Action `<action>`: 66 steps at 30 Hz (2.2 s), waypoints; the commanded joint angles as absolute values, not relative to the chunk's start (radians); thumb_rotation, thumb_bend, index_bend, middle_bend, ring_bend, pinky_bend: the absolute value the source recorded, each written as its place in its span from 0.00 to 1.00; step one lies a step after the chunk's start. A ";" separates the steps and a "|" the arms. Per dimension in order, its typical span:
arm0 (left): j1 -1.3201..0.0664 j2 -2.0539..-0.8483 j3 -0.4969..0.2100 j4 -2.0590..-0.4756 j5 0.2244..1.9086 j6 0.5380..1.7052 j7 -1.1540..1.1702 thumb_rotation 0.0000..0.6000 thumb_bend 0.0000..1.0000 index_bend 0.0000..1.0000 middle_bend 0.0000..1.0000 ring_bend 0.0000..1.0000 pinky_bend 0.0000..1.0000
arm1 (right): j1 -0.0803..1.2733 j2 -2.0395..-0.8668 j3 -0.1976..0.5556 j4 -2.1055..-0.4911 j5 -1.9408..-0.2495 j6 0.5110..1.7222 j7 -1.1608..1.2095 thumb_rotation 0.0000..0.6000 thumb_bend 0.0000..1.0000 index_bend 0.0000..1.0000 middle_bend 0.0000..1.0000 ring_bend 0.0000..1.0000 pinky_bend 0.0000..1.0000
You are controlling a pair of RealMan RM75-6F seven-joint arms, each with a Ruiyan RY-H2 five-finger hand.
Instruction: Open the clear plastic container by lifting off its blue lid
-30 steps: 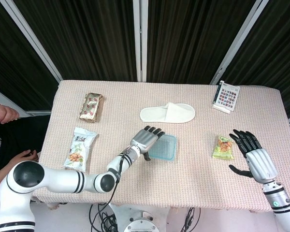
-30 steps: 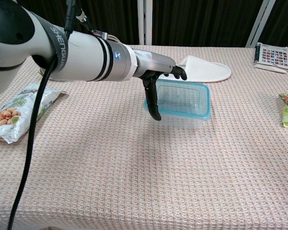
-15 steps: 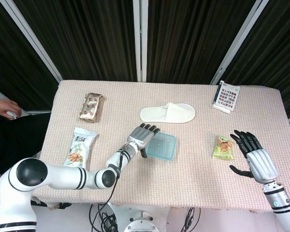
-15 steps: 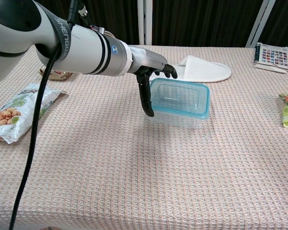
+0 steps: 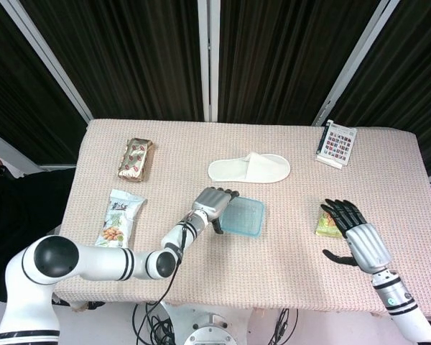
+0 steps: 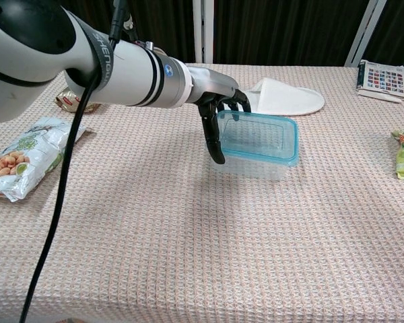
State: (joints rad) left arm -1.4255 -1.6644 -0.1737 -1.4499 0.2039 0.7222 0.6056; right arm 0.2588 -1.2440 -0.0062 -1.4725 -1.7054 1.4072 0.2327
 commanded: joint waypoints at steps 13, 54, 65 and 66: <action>-1.435 -1.675 -0.158 -1.505 0.213 0.775 0.600 1.00 0.00 0.27 0.31 0.18 0.23 | 0.377 -1.628 0.049 -1.276 -1.718 1.346 0.068 1.00 0.06 0.12 0.28 0.00 0.00; -1.454 -1.679 -0.146 -1.486 0.206 0.758 0.578 1.00 0.00 0.26 0.30 0.18 0.24 | 0.452 -1.725 0.044 -1.223 -1.690 1.342 -0.011 1.00 0.03 0.16 0.30 0.01 0.00; -1.454 -1.702 -0.141 -1.467 0.226 0.775 0.587 1.00 0.00 0.26 0.30 0.18 0.24 | 0.458 -1.705 0.048 -1.251 -1.681 1.349 -0.006 1.00 0.04 0.18 0.32 0.02 0.00; -1.453 -1.704 -0.141 -1.465 0.230 0.778 0.589 1.00 0.00 0.26 0.31 0.18 0.24 | 0.458 -1.702 0.048 -1.253 -1.680 1.350 -0.006 1.00 0.04 0.18 0.32 0.02 0.00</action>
State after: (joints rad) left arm -1.4535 -1.7030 -0.1412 -1.4659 0.2283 0.7764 0.5879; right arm 0.4578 -1.7031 0.0481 -1.2519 -1.6810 1.3493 -0.0069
